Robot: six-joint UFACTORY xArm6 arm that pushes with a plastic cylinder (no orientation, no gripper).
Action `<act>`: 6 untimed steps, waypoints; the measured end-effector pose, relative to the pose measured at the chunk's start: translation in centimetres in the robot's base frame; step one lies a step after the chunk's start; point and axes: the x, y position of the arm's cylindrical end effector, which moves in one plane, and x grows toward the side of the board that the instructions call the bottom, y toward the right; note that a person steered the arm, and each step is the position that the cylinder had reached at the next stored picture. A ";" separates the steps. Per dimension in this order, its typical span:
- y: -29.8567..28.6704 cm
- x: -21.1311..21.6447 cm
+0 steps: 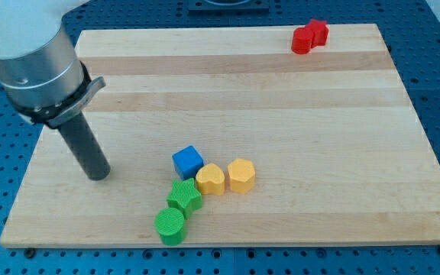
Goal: Move yellow heart towards center of the board
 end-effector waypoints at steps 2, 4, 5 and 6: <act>1.0 8.6; 16.2 6.4; 17.5 5.4; 16.5 2.1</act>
